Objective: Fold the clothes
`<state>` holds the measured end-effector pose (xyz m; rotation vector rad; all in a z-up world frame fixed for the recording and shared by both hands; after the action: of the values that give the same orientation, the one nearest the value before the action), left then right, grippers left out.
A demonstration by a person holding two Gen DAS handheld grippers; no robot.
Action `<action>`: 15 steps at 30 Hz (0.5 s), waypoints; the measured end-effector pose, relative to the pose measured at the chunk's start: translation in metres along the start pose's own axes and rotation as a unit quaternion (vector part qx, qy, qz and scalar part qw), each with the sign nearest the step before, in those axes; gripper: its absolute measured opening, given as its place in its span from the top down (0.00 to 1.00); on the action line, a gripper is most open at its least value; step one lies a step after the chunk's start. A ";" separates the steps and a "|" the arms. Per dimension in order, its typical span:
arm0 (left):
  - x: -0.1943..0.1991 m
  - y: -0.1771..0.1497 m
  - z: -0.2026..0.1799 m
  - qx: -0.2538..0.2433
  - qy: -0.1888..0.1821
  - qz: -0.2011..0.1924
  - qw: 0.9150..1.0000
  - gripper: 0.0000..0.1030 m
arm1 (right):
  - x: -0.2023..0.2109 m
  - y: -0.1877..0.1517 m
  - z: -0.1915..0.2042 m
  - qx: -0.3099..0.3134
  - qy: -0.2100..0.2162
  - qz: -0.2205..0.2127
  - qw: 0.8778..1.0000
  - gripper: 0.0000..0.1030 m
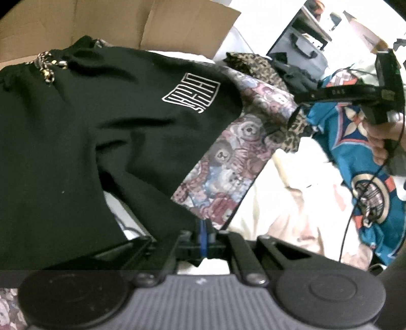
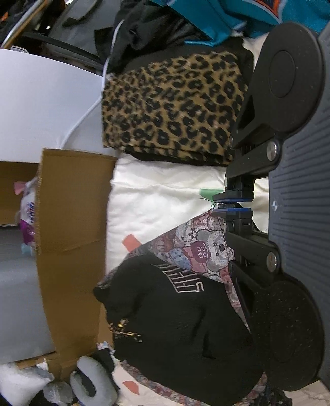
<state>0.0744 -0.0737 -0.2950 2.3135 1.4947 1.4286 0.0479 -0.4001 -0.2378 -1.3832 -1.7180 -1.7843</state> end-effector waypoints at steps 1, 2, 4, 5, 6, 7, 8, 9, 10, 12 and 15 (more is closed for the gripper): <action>0.001 -0.002 -0.001 -0.004 0.001 0.001 1.000 0.90 | 0.002 0.003 -0.001 0.002 -0.001 -0.004 1.000 0.98; -0.001 -0.002 -0.001 -0.008 0.004 0.005 1.000 0.83 | 0.004 0.006 -0.001 0.005 -0.002 -0.008 1.000 0.98; -0.005 -0.002 -0.001 -0.014 0.010 0.008 1.000 0.54 | 0.006 0.012 -0.003 0.009 -0.005 -0.014 1.000 0.98; -0.008 -0.002 -0.001 -0.016 0.013 0.008 1.000 0.48 | 0.007 0.015 -0.003 0.009 -0.007 -0.017 1.000 0.98; -0.011 -0.003 0.000 -0.022 0.016 0.009 1.000 0.44 | 0.009 0.018 -0.005 0.010 -0.009 -0.019 1.000 0.98; -0.014 -0.004 0.000 -0.027 0.019 0.010 0.999 0.44 | 0.010 0.020 -0.007 0.007 -0.011 -0.021 1.000 0.98; -0.017 -0.004 0.001 -0.033 0.022 0.012 0.999 0.44 | 0.011 0.023 -0.009 0.005 -0.013 -0.024 1.000 0.98; -0.020 -0.005 0.002 -0.039 0.026 0.013 0.999 0.45 | 0.013 0.025 -0.010 0.006 -0.016 -0.027 0.999 0.98; -0.023 -0.005 0.003 -0.044 0.029 0.014 0.999 0.46 | 0.014 0.027 -0.012 0.008 -0.018 -0.030 0.999 0.98; -0.020 -0.003 0.013 -0.033 0.046 0.003 0.998 0.47 | 0.014 0.030 -0.015 0.011 -0.023 -0.034 0.999 0.98; 0.002 -0.001 0.038 -0.005 0.078 -0.022 0.997 0.47 | 0.011 0.033 -0.021 0.011 -0.030 -0.033 0.999 0.98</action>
<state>0.1007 -0.0563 -0.3162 2.1938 1.5618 1.6339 0.0595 -0.4226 -0.2058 -1.3993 -1.8280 -1.7688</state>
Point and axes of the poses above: each gripper's, at about its wrist camera, not at the fingertips, and x roughly against the way its jaws point, z to its left, y to its top, the point moved 2 cm from there along -x, roughly the way its jaws point, and after that the axes turned 15 degrees about -y, right-handed, at the moved point
